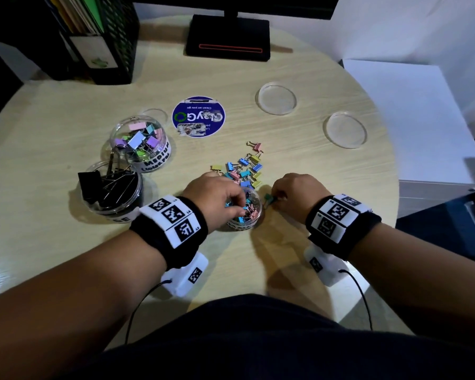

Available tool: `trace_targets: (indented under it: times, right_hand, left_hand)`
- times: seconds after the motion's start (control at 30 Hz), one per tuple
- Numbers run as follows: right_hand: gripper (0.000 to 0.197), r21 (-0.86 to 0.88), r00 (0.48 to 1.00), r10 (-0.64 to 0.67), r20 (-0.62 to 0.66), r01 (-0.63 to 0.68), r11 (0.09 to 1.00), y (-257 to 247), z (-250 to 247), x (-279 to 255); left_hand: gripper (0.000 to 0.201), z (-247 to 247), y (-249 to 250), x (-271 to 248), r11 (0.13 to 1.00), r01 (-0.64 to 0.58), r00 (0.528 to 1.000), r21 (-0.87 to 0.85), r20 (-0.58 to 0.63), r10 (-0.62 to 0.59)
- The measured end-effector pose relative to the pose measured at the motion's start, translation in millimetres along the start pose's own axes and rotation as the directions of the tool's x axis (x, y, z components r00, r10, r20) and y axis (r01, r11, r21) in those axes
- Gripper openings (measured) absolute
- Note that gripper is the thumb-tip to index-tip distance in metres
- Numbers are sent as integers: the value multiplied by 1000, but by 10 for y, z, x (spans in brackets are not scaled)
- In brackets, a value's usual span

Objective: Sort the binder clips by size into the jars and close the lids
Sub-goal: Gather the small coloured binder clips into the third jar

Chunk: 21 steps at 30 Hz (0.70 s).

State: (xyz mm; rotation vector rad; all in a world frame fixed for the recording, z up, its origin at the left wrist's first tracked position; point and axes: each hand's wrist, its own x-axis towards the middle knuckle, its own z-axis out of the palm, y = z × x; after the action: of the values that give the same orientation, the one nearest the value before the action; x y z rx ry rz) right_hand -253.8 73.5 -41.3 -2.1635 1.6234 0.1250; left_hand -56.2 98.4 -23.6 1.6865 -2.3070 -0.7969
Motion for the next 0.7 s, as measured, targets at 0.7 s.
trace_targets:
  times: [0.7]
  right_hand:
    - [36, -18, 996, -69, 62, 70, 997, 10, 28, 14]
  left_hand:
    - [41, -146, -314, 256, 941, 227, 968, 251, 44, -245]
